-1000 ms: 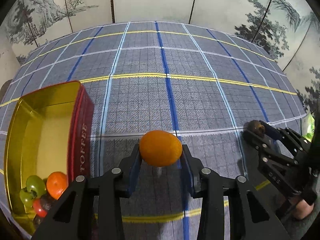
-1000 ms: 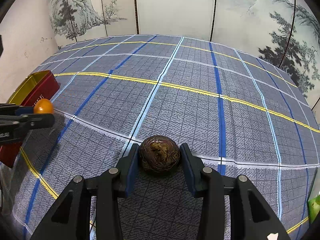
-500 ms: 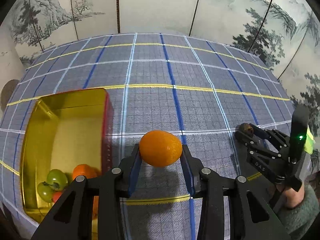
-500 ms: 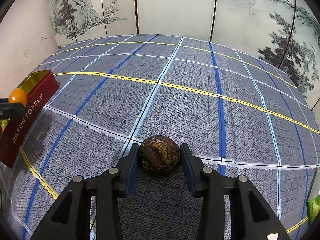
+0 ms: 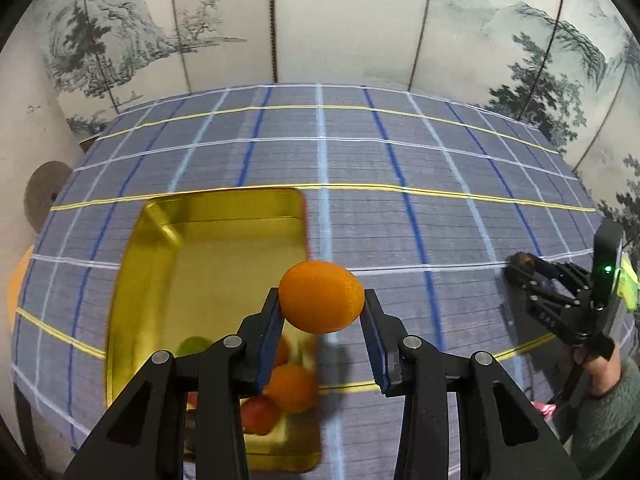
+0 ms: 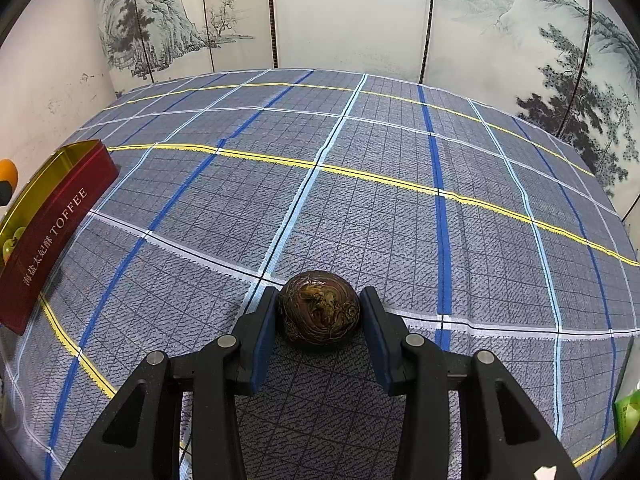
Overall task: Organize fruits
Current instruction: 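Carry the small orange fruit with the left gripper into the tin and release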
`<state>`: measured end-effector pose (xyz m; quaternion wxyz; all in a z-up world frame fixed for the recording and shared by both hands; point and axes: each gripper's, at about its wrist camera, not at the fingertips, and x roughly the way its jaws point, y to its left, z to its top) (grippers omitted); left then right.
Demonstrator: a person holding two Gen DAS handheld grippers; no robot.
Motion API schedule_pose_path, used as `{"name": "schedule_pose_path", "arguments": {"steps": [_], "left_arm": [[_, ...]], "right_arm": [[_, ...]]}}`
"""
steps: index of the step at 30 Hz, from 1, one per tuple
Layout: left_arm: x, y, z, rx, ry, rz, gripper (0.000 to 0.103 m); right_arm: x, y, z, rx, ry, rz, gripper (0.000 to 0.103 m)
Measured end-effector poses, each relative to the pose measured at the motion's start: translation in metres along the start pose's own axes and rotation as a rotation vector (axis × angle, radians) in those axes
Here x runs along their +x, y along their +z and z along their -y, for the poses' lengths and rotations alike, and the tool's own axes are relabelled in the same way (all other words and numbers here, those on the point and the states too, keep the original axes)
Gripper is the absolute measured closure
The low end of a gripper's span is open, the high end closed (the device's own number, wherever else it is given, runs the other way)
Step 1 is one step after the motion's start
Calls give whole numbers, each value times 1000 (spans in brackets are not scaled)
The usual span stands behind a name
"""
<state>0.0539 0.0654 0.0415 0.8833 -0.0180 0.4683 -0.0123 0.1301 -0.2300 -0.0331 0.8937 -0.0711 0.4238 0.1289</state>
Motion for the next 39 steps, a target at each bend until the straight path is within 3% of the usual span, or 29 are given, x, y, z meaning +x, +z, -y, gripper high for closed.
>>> {"name": "schedule_pose_path", "arguments": {"steps": [16, 39], "left_arm": [[7, -11, -63, -76, 77, -24, 63], [55, -21, -100, -110, 111, -105, 63]], "right_arm": [[0, 0, -1, -1, -1, 0, 64], [0, 0, -1, -2, -2, 0, 64]]}}
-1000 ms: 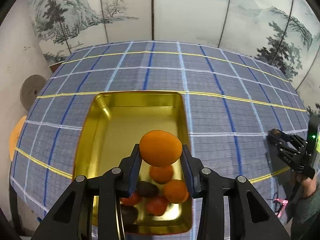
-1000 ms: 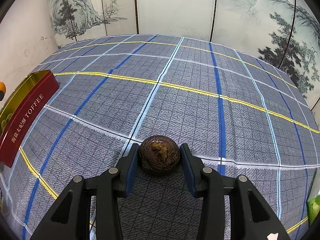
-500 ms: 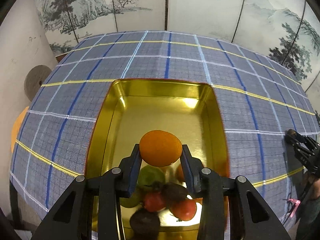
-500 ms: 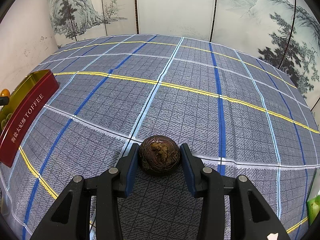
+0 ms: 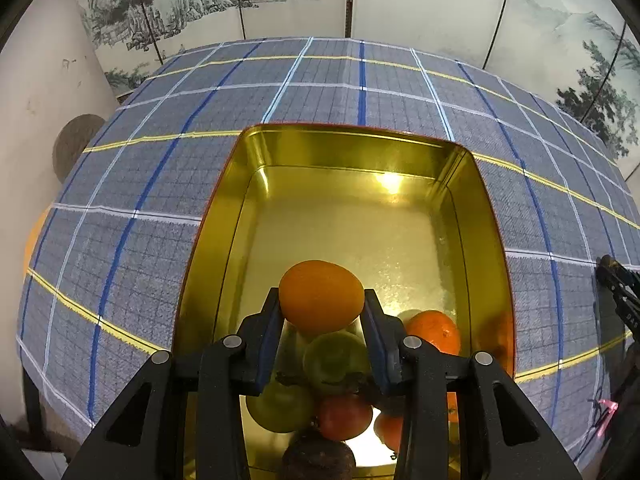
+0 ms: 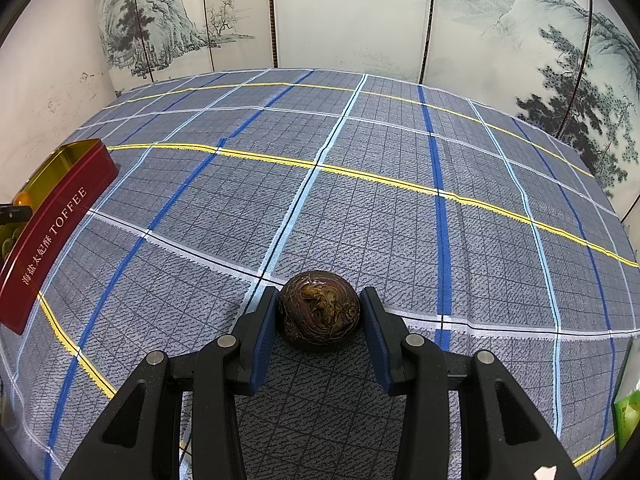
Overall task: Organize fruits
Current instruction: 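Carry the small orange fruit with the left gripper into the tin and release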
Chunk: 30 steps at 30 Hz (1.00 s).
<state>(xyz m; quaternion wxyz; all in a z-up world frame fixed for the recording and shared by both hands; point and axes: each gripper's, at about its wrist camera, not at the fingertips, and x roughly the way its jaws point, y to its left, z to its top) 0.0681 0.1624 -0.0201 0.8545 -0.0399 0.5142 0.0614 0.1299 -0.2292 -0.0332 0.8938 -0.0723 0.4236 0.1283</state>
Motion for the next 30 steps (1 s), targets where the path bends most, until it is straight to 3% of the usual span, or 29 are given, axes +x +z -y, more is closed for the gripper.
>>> {"name": "schedule_pose_path", "arguments": {"steps": [30], "left_arm": [[3, -4, -4, -28, -1, -18, 62]], "right_arm": [[0, 0, -1, -1, -2, 0, 64]]}}
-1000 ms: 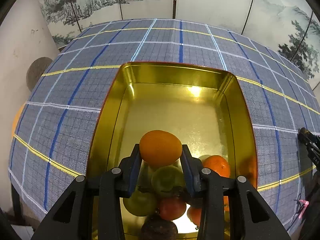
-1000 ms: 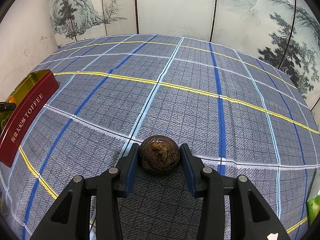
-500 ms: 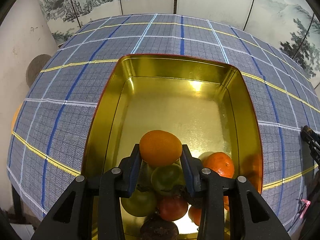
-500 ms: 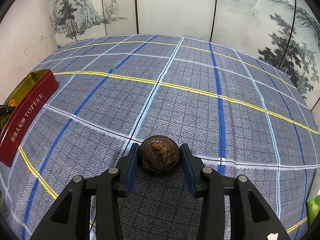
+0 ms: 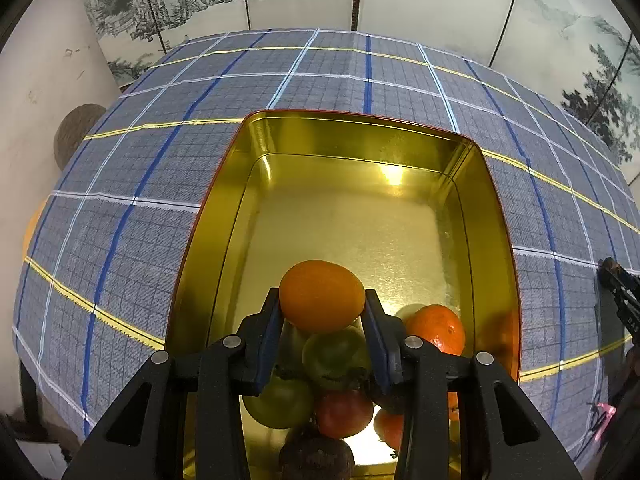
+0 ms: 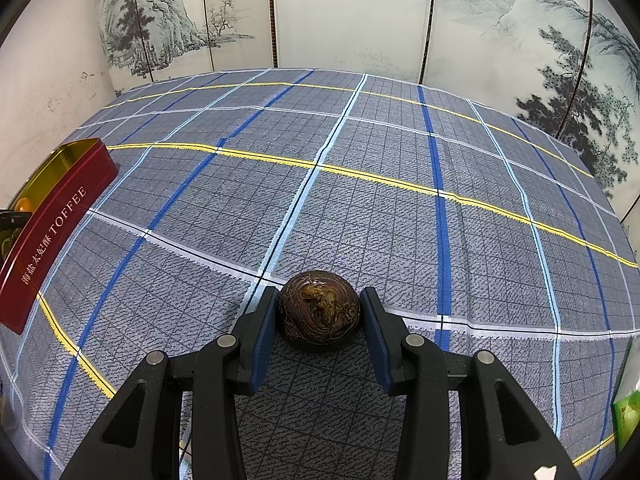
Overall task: Organize fruits
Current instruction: 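Carry the small orange fruit with the left gripper into the tin and release, then carry the brown fruit with the right gripper into the tin and release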
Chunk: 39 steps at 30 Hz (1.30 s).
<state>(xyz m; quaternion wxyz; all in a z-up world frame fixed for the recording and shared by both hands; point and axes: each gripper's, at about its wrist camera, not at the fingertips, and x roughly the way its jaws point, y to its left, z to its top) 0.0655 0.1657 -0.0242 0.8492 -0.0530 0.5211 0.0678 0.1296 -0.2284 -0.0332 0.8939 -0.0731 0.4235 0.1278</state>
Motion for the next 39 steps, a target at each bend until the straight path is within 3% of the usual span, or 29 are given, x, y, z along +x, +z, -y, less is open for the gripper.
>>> {"name": "schedule_pose_path", "arguments": {"steps": [8, 27, 39], "left_arm": [[-9, -1, 1, 6, 4, 27, 51], [-58, -17, 2, -34, -37, 109, 46], [-78, -45, -12, -78, 7, 159, 45]], "right_arm": [[0, 0, 0, 0, 0, 0, 64], [0, 0, 0, 0, 0, 0, 64], [1, -1, 0, 8, -12, 0, 66]]}}
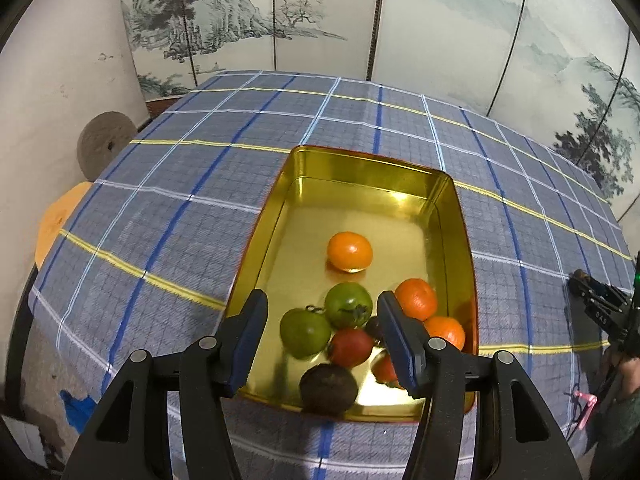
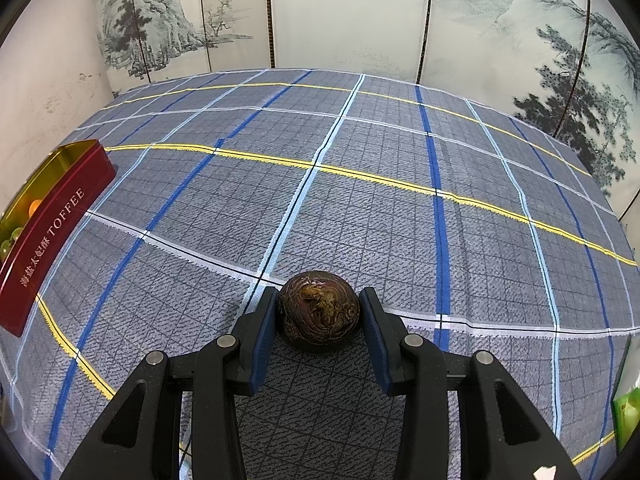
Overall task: Organize fruits
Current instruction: 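Carry the brown fruit with the right gripper into the tin and release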
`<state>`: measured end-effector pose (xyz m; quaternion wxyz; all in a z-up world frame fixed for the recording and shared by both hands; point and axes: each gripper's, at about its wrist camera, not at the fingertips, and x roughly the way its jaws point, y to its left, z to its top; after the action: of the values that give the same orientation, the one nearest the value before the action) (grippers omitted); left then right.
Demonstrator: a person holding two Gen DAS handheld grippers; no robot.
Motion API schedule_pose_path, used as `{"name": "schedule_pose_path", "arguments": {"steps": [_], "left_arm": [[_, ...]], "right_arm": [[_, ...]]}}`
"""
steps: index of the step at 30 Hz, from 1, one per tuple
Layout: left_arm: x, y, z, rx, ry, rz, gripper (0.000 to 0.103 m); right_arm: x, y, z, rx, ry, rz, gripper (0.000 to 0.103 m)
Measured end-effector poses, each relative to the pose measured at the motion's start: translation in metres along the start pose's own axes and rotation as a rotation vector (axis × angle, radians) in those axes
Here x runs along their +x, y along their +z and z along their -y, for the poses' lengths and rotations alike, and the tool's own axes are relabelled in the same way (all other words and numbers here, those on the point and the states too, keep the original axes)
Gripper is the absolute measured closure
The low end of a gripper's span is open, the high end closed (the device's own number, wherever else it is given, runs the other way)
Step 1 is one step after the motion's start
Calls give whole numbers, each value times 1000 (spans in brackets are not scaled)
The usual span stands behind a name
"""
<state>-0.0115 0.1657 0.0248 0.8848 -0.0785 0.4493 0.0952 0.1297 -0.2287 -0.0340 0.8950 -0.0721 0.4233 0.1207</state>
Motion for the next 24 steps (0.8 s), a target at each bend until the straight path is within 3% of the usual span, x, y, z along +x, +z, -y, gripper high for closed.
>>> {"name": "schedule_pose_path", "arguments": {"steps": [15, 24], "left_arm": [[-16, -18, -14, -21, 15, 34, 38], [-23, -21, -20, -41, 14, 42, 35]], "right_arm": [[-5, 7, -4, 24, -49, -11, 66], [-41, 38, -49, -39, 74, 67, 66]]}}
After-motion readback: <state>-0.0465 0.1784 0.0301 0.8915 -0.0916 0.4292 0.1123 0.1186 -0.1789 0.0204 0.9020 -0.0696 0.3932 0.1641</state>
